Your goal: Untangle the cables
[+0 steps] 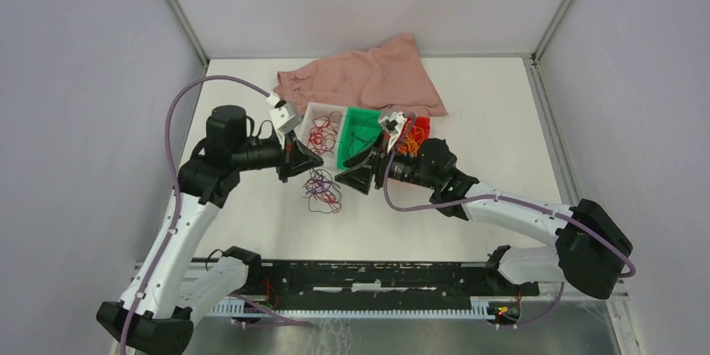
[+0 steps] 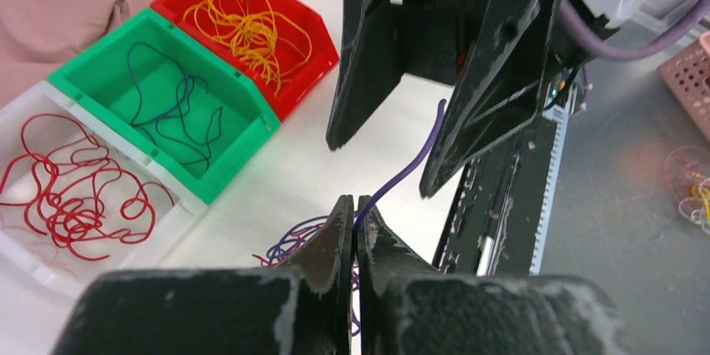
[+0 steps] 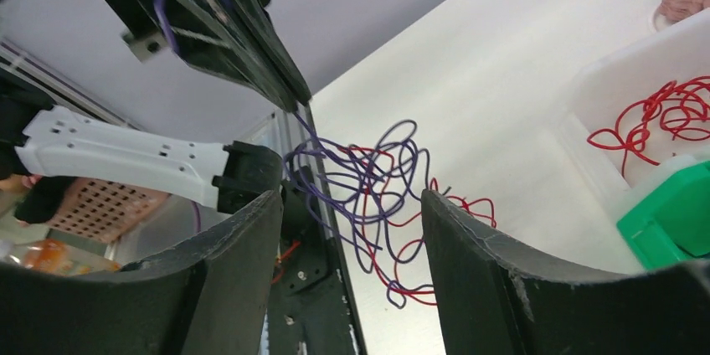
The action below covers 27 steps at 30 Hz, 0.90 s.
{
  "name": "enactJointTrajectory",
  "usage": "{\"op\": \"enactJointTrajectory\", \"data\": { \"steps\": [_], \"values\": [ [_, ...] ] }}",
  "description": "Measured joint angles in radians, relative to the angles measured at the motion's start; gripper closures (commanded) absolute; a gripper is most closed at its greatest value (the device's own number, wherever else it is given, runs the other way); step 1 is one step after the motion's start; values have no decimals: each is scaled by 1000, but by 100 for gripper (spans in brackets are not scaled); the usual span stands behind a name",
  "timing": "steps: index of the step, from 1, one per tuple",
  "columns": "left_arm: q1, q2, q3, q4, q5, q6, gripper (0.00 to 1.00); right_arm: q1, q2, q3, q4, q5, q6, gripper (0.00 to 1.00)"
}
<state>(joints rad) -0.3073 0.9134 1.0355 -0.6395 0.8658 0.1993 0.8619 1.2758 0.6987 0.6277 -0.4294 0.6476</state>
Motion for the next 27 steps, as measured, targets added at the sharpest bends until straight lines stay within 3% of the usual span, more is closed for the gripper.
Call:
{"op": "enactJointTrajectory", "data": {
  "steps": [14,17,20,21,22,25,27],
  "values": [
    [0,-35,42,74,32,-193,97,109,102,128,-78,87,-178,48],
    [0,-38,42,76,39,-210,97,122,129,138,-104,116,-201,58],
    [0,-37,42,90,55,-229,95,136,165,166,-127,128,-213,82],
    [0,-37,42,96,58,-234,88,141,176,177,-130,132,-215,91],
    [-1,-37,42,100,61,-236,72,145,183,186,-131,135,-216,98],
    [-3,-36,42,109,58,-233,26,151,187,195,-121,149,-198,99],
    [-3,-37,42,94,52,-217,19,153,184,195,-114,171,-179,100]
  ]
}}
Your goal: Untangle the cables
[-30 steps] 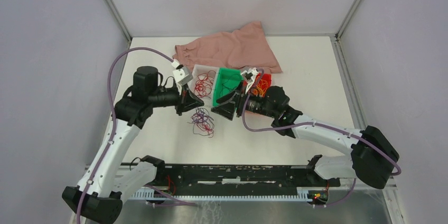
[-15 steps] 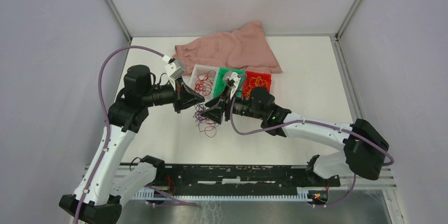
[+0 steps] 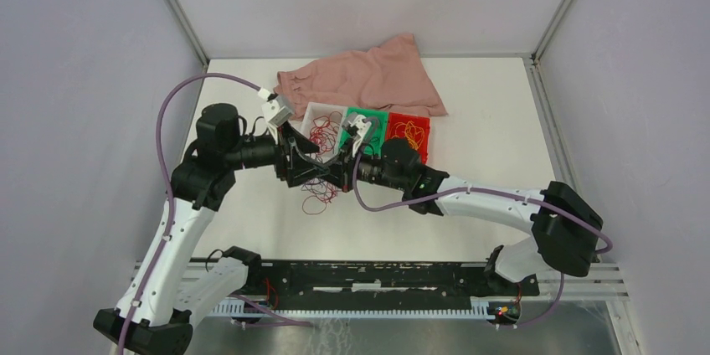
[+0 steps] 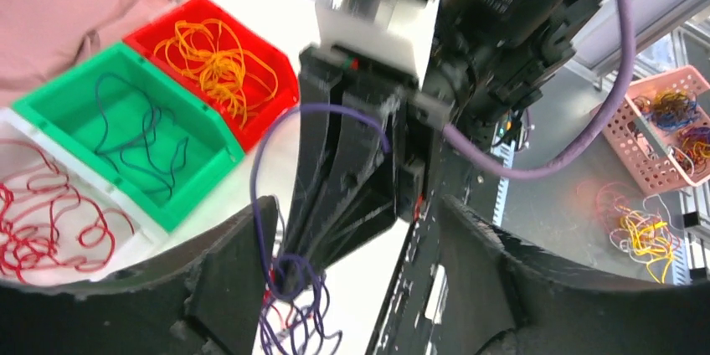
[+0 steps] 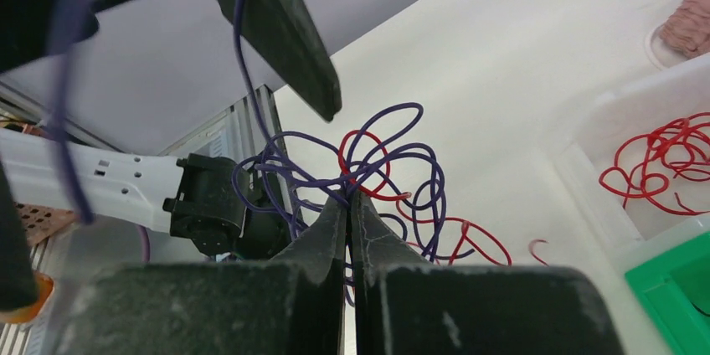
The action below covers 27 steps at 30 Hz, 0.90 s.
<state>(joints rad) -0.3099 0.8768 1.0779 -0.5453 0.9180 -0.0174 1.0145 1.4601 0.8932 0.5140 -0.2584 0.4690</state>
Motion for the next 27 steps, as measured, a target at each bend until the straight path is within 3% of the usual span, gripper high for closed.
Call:
{"op": "enactJointTrajectory", "data": {
  "steps": [9,16,27],
  "values": [
    [0,0,0,-235,-38,282,25,-12,-112,-74,59,66,87,100],
    [0,-26,0,-308,-44,407,46,-29,-144,-132,108,64,157,100],
    [0,-35,-58,-215,-31,364,79,-31,-143,-132,121,38,190,100]
  ]
}}
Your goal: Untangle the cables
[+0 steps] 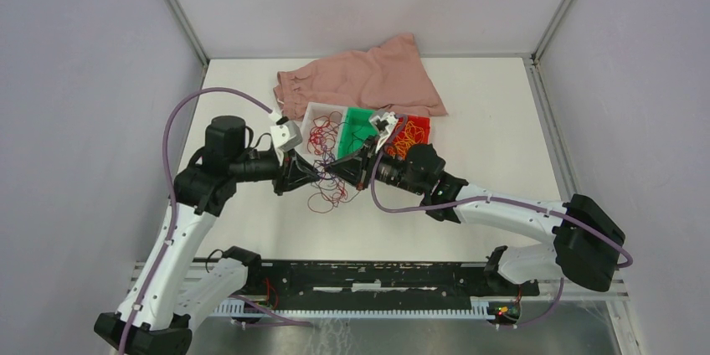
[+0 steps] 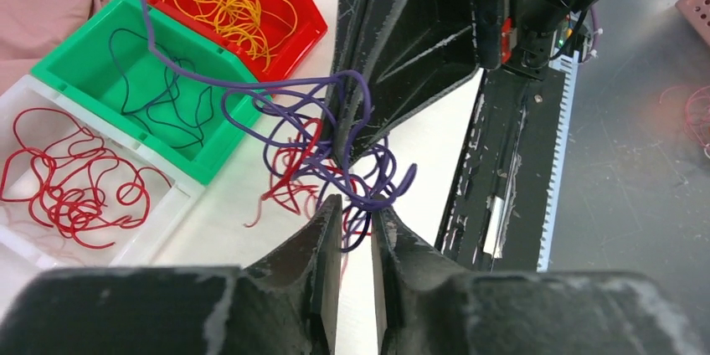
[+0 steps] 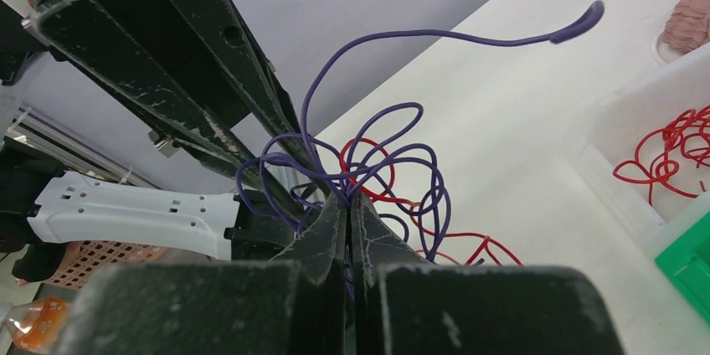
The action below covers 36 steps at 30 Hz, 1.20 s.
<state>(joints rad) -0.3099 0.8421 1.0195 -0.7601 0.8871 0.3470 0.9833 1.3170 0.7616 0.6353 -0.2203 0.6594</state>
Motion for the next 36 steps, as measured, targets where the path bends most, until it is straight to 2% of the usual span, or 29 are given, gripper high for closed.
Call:
{"op": "enactJointTrajectory", "data": {
  "steps": [4,10,21,23,26,27,32,36],
  "values": [
    [0,-6,-19,50,-25,-27,96,0,0,0,-2,-7,2,100],
    [0,-40,-20,91,-74,-42,97,-6,-12,-4,-32,-1,-2,97],
    [-6,-56,16,88,-130,-8,97,-46,-135,-61,-77,12,-6,91],
    [-6,-62,16,95,-142,-8,97,-46,-136,-67,-81,11,-6,76],
    [-6,-71,23,106,-183,-3,97,-48,-148,-80,-111,19,-10,46],
    [-5,-74,31,106,-200,0,97,-54,-158,-88,-125,24,-13,41],
    [-4,-75,95,118,-232,14,97,-69,-224,-130,-201,86,-29,33],
    [-4,-75,122,129,-231,13,97,-72,-293,-133,-249,144,-60,32]
  ]
}}
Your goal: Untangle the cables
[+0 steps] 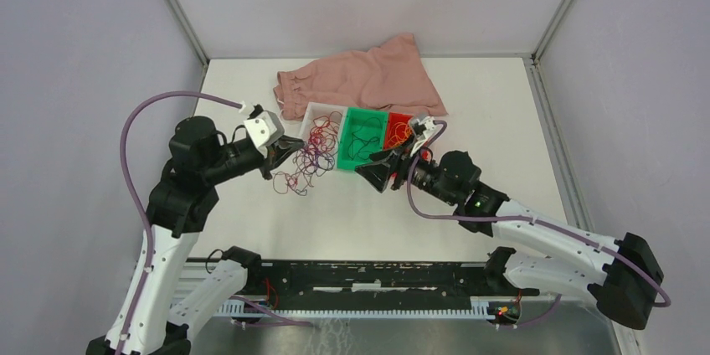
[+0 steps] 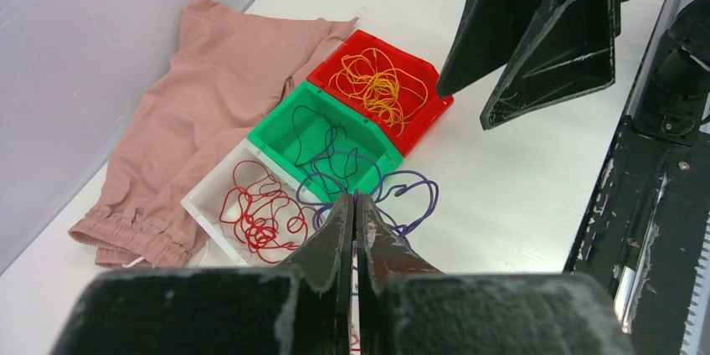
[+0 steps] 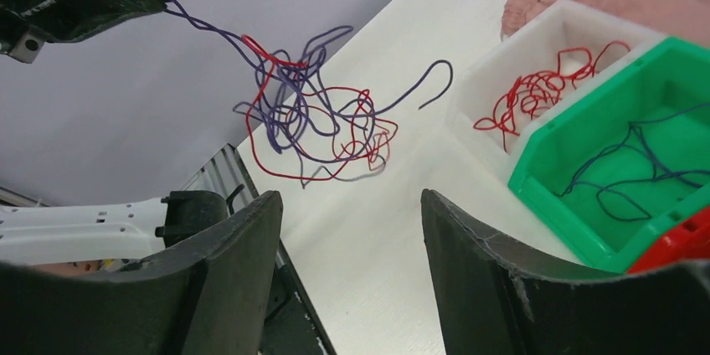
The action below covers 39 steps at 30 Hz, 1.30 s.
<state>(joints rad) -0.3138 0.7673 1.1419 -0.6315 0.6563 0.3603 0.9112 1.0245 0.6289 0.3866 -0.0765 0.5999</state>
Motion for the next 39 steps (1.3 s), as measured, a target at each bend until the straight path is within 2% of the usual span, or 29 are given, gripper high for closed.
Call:
{"op": "enactJointTrajectory", "data": {
  "steps": [5,11,15,25,33,39],
  "values": [
    [0,10,5,-2,10,-29,97,3,5,89,-23,-37,-71,26],
    [0,26,5,-1,19,-102,97,87,126,288,-8,-101,-173,26],
    [0,31,5,-1,9,-159,97,145,205,329,15,-92,-236,29],
    [0,30,5,-2,1,-290,97,222,314,330,46,121,-378,35],
    [0,11,5,-8,5,-327,97,224,354,333,134,219,-396,46],
    [0,2,5,-10,8,-327,97,226,359,333,177,271,-395,49]
  ]
}}
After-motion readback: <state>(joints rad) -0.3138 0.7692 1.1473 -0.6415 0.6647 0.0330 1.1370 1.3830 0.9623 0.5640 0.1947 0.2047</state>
